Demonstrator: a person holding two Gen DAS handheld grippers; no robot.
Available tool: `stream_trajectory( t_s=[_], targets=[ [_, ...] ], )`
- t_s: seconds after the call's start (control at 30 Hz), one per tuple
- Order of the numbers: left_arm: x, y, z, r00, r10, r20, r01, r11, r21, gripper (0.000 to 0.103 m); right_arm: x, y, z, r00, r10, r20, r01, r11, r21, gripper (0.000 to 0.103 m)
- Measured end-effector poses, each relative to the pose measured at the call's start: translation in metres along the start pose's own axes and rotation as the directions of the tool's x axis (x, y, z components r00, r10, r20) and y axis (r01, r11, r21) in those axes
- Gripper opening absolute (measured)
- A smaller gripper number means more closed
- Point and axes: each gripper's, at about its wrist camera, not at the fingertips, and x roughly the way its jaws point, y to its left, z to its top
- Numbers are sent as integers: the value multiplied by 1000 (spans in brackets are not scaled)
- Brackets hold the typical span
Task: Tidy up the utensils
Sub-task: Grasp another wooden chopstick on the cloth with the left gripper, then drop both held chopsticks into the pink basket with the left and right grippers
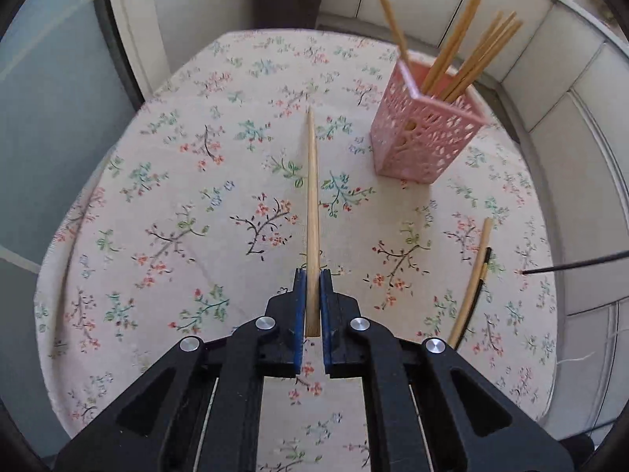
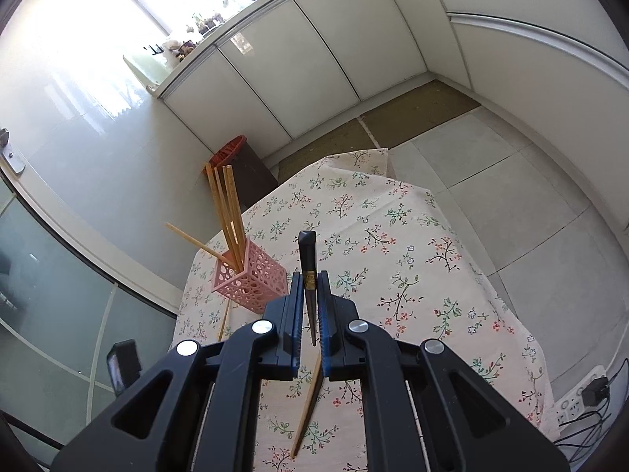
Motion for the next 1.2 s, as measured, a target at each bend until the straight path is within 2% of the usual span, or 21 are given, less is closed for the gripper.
stream_trajectory(
  t_s=[0.1, 0.27, 0.57, 0.77, 0.87, 0.93, 1.0, 1.2],
  targets=[
    [-60, 2, -2, 991, 12, 134, -18, 999, 39, 6, 0, 5, -2, 1000, 13, -8, -13, 1000, -11, 7],
    [-91, 14, 35, 966, -17, 258, 3, 998, 55, 6, -3, 14, -5, 1000, 21, -11, -22, 999, -27, 9],
    [-127, -1, 56, 928, -113, 355, 77, 991, 112, 6, -25, 42, 4, 997, 70, 25, -68, 995, -76, 9],
    [-154, -27, 95, 885, -189, 426, 130, 978, 164, 6, -35, 67, 24, 993, 95, 64, -86, 988, -129, 9],
    [-160, -42, 117, 863, -206, 460, 132, 973, 188, 6, -35, 70, 33, 993, 91, 73, -81, 988, -134, 9],
    [-157, -50, 130, 861, -217, 460, 139, 970, 198, 6, -33, 70, 39, 994, 84, 76, -73, 989, -132, 9],
    [-150, -56, 140, 865, -218, 452, 137, 969, 205, 6, -30, 68, 44, 994, 73, 78, -62, 989, -131, 9],
    [-116, -64, 151, 894, -204, 398, 129, 969, 209, 6, -18, 68, 54, 996, 59, 72, -50, 991, -121, 9]
  ],
)
